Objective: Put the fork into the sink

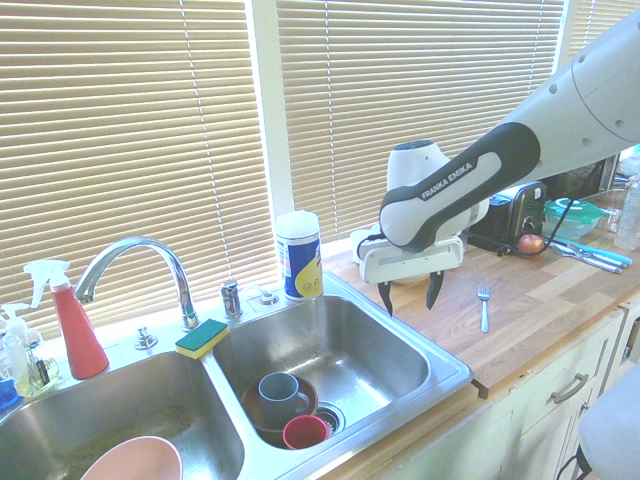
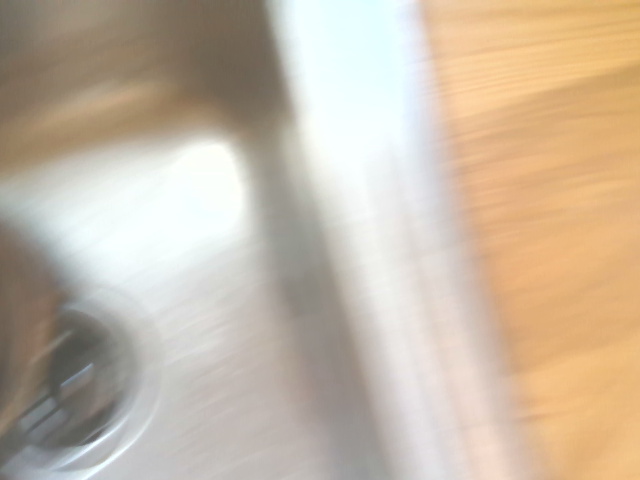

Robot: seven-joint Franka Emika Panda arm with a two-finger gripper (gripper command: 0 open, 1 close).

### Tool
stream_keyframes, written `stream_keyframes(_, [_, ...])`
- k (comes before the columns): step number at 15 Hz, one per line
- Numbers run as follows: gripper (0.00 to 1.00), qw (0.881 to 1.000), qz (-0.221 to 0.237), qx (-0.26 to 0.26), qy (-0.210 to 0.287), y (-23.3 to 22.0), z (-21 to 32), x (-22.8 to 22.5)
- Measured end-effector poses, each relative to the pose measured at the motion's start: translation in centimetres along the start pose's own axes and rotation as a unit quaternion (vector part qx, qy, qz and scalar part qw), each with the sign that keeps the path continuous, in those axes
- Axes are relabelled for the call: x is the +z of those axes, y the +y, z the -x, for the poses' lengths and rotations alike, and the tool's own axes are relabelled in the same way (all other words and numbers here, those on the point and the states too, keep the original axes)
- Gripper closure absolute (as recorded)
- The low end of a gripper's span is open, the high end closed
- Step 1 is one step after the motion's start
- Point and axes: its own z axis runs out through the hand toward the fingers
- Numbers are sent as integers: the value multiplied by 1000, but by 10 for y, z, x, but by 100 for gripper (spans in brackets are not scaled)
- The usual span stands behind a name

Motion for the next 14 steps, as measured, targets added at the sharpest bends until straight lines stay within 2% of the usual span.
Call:
stream_keyframes(5, [0, 994, 46, 100, -12, 64, -87, 20])
stream_keyframes(7, [0, 990, 56, 123, -28, 87, -115, 32])
stream_keyframes(10, [0, 988, 58, 137, -48, 97, -147, 48])
stream_keyframes(14, [0, 988, 54, 134, -51, 85, -169, 68])
